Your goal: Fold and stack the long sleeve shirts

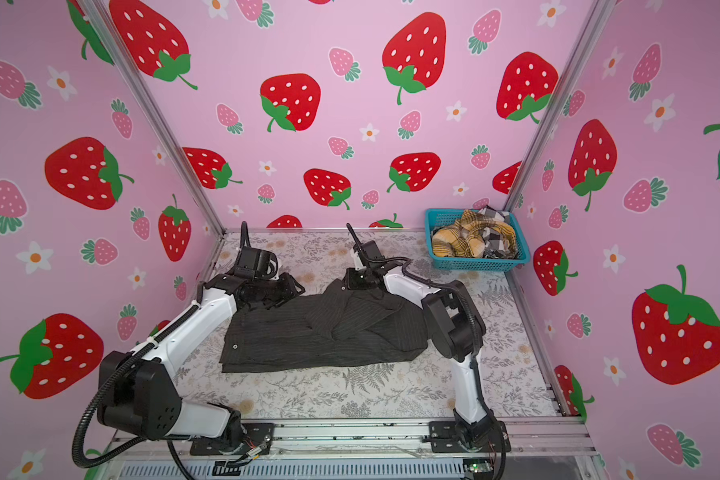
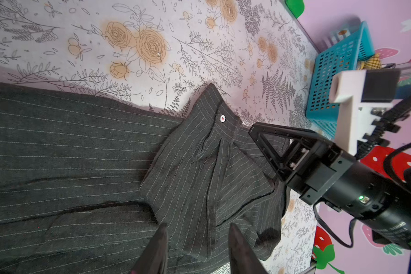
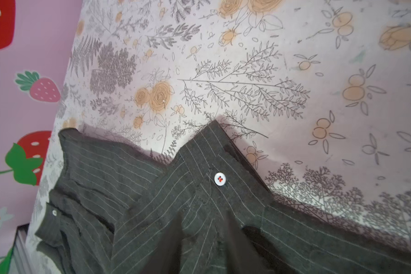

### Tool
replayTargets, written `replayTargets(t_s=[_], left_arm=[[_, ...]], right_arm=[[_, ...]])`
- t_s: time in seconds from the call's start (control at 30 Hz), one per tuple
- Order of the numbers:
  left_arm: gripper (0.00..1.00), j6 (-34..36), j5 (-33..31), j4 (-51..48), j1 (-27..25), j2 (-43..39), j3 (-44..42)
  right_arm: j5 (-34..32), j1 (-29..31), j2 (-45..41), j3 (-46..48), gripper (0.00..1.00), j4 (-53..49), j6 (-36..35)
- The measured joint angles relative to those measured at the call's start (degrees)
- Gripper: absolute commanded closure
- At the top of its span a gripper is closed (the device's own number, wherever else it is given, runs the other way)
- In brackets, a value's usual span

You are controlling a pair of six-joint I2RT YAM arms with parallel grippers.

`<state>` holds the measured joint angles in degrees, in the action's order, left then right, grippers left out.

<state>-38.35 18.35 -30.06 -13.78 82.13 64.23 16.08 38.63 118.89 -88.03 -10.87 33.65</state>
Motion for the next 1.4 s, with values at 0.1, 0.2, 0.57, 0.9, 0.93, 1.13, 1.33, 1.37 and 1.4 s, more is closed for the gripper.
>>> replayTargets(t_s=[0.1, 0.2, 0.57, 0.9, 0.93, 1.13, 1.33, 1.37, 1.4], left_arm=[[0.56, 0.0, 1.3, 0.3, 0.0, 0.2, 0.0], [0.56, -0.1, 3.7, 1.3, 0.1, 0.9, 0.0], [0.71, -0.5, 7.9, 3.2, 3.1, 1.3, 0.0], [1.00, -0.9, 9.0, 3.2, 8.1, 1.1, -3.7], [1.00, -0.9, 9.2, 3.2, 8.3, 1.0, -3.9], [1.00, -1.0, 10.9, 4.5, 8.6, 0.3, -6.4], [0.75, -1.4, 13.1, 5.4, 9.8, 0.6, -7.1], [0.70, -1.5, 13.1, 5.5, 9.8, 0.6, -7.1], [0.67, -1.6, 12.9, 5.8, 9.9, 0.6, -7.2]], right_arm=[[0.3, -0.4, 1.1, -0.4, 0.51, -0.6, 0.1], [1.1, -0.5, 3.3, -1.3, 0.52, -0.9, 0.2], [3.0, -0.7, 8.0, -4.6, 0.90, -3.1, 0.3], [0.2, -0.6, 6.4, -6.5, 0.91, -3.8, -0.4], [-0.4, -0.6, 6.2, -6.5, 0.80, -4.1, -0.3], [-1.2, -0.6, 5.7, -6.1, 0.43, -5.5, 0.3], [0.6, -0.4, 5.9, -4.9, 0.48, -5.6, 1.3], [1.0, -0.4, 6.0, -4.9, 0.48, -5.5, 1.4], [1.2, -0.3, 6.3, -4.9, 0.48, -5.5, 1.6]])
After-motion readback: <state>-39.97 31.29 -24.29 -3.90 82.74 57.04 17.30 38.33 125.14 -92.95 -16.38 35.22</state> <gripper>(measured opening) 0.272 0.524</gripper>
